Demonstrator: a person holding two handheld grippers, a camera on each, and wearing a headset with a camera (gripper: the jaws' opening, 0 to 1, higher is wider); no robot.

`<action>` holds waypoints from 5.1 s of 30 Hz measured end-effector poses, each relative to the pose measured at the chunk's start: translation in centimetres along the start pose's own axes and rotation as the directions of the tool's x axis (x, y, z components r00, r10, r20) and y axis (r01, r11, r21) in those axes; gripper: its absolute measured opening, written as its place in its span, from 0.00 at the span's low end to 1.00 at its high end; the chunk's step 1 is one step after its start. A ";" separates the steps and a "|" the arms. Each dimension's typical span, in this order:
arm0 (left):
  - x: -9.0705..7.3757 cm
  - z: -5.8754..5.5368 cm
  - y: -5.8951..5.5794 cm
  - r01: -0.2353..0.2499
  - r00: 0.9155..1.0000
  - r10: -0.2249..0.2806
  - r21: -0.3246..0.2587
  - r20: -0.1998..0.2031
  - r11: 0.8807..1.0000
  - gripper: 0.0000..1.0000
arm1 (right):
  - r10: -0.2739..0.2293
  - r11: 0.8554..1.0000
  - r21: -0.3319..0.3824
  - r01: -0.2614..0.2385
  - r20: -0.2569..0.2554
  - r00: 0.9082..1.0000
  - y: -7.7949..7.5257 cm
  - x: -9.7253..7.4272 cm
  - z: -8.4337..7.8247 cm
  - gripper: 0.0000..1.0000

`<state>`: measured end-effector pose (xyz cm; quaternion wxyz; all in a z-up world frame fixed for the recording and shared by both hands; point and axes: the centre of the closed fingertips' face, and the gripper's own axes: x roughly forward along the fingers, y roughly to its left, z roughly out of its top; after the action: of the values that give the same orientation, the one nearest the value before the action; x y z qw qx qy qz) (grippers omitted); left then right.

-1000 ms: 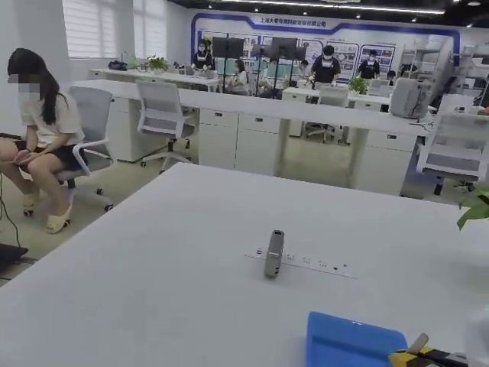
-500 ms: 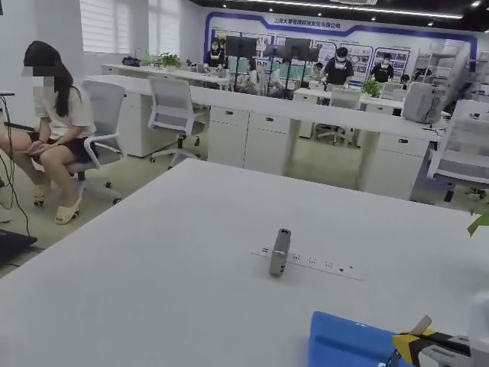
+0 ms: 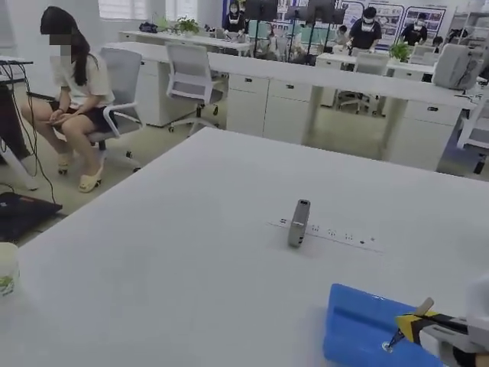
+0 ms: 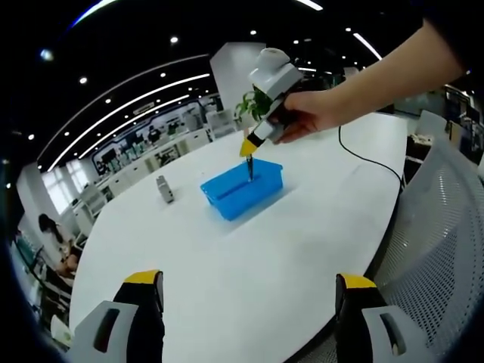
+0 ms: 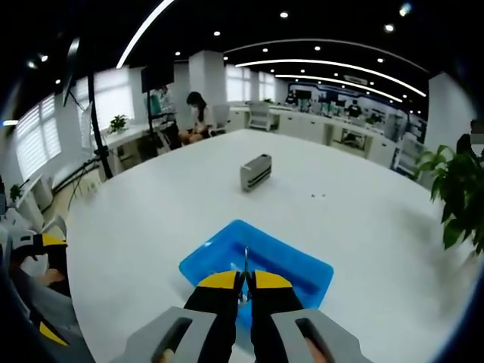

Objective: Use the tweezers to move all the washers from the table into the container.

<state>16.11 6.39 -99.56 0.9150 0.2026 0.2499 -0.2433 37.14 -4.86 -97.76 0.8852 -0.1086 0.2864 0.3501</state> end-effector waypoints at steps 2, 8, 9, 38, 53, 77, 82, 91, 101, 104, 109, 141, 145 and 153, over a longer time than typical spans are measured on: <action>0.0 -0.1 0.0 0.001 1.000 -0.001 -0.002 -0.004 1.000 0.97 | 0.002 1.000 -0.009 -0.002 -0.010 1.000 -0.1 0.5 -0.3 0.01; 0.1 -0.2 -0.2 0.011 1.000 -0.011 -0.003 -0.015 1.000 0.96 | 0.008 1.000 -0.017 -0.008 -0.033 0.999 -0.3 1.2 -0.9 0.01; 0.1 -0.3 -0.2 0.013 1.000 -0.013 -0.004 -0.018 1.000 0.96 | 0.009 1.000 -0.016 -0.009 -0.037 0.999 -0.4 1.4 -1.2 0.01; 0.2 -0.6 -0.1 0.010 0.999 -0.010 -0.015 -0.043 1.000 0.95 | 0.008 0.999 -0.040 -0.011 -0.077 0.997 -0.4 2.7 -3.0 0.02; -0.3 0.5 -0.7 0.075 0.997 -0.076 -0.065 -0.007 0.995 0.93 | -0.005 0.999 -0.052 0.007 0.027 1.000 0.2 -1.4 0.3 0.02; -3.6 10.2 1.6 0.263 0.961 -0.259 -0.032 0.097 0.964 0.69 | 0.163 0.968 -0.209 -0.139 0.101 0.982 10.0 -11.5 3.4 0.02; -4.5 13.0 1.3 0.347 0.929 -0.337 -0.043 0.155 0.937 0.62 | 0.231 0.944 -0.256 -0.210 0.055 0.971 11.8 -12.6 2.7 0.02; -5.1 16.5 -0.5 0.564 0.793 -0.548 0.022 0.267 0.826 0.23 | 0.425 0.880 -0.212 -0.424 -0.042 0.904 15.0 -13.9 0.7 0.03; -5.9 18.1 -2.3 0.720 0.654 -0.705 0.062 0.274 0.692 0.08 | 0.512 0.787 -0.310 -0.533 -0.153 0.845 16.8 -15.6 -0.3 0.03; -6.3 18.0 -2.9 0.736 0.625 -0.735 0.114 0.262 0.667 0.06 | 0.537 0.759 -0.311 -0.572 -0.196 0.820 17.4 -15.8 -1.0 0.03; -6.6 17.9 -3.9 0.746 0.594 -0.766 0.190 0.244 0.639 0.05 | 0.572 0.722 -0.315 -0.616 -0.230 0.788 18.4 -16.3 -1.5 0.03; -8.9 19.5 -3.5 0.767 0.522 -0.805 0.259 0.281 0.587 0.00 | 0.638 0.690 -0.296 -0.661 -0.182 0.748 20.5 -15.9 -1.3 0.16; -9.7 20.2 -2.9 0.761 0.515 -0.803 0.272 0.299 0.589 0.00 | 0.644 0.695 -0.276 -0.664 -0.172 0.745 20.4 -15.9 -1.6 0.15; -10.5 20.8 -2.5 0.769 0.490 -0.797 0.256 0.352 0.586 0.00 | 0.653 0.702 -0.267 -0.661 -0.132 0.746 20.2 -16.2 -0.8 0.07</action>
<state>14.28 -2.27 -77.84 0.7276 0.0369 0.0972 -0.6781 13.45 0.58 -88.78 0.6717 -0.1356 0.2624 0.6794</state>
